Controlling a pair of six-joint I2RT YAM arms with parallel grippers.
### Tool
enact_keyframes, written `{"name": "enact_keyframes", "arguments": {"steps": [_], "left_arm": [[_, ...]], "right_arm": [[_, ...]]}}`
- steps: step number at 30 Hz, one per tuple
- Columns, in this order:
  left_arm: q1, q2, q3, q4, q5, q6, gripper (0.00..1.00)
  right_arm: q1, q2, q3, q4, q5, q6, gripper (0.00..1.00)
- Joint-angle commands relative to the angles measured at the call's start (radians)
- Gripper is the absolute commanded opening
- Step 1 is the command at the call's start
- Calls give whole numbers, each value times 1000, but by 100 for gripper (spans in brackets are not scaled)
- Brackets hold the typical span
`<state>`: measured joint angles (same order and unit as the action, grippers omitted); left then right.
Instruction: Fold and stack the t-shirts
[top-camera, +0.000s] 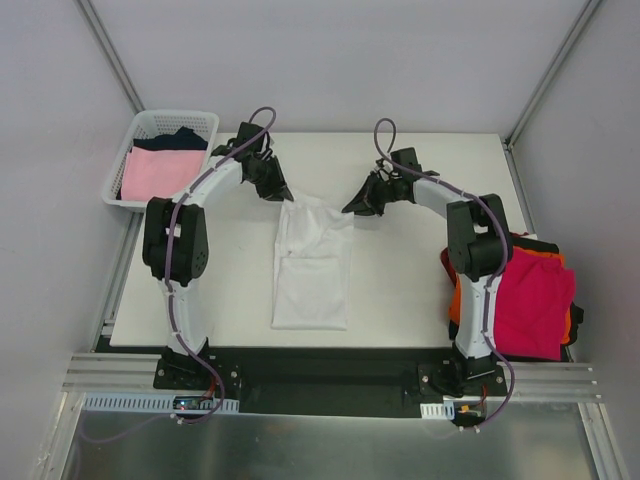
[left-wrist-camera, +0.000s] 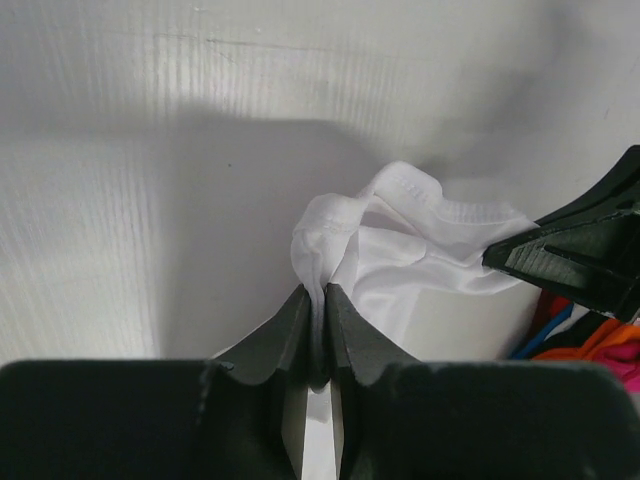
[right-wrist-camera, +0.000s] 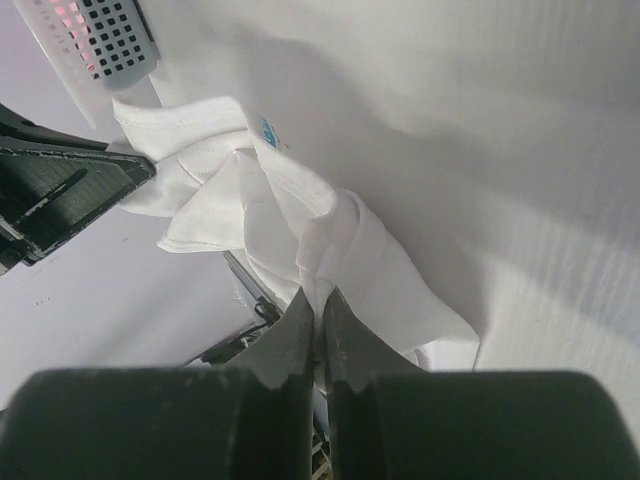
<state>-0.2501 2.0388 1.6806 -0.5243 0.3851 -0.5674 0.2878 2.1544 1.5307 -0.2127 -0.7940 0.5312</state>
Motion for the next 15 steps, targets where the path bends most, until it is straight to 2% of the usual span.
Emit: {"name": "enact_keyframes", "arguments": {"steps": [1, 15], "left_arm": [[-15, -92, -48, -17, -2, 4, 11], [-86, -333, -264, -19, -34, -28, 11]], "right_arm": [[11, -103, -21, -34, -16, -33, 5], [102, -343, -253, -94, 22, -83, 5]]}}
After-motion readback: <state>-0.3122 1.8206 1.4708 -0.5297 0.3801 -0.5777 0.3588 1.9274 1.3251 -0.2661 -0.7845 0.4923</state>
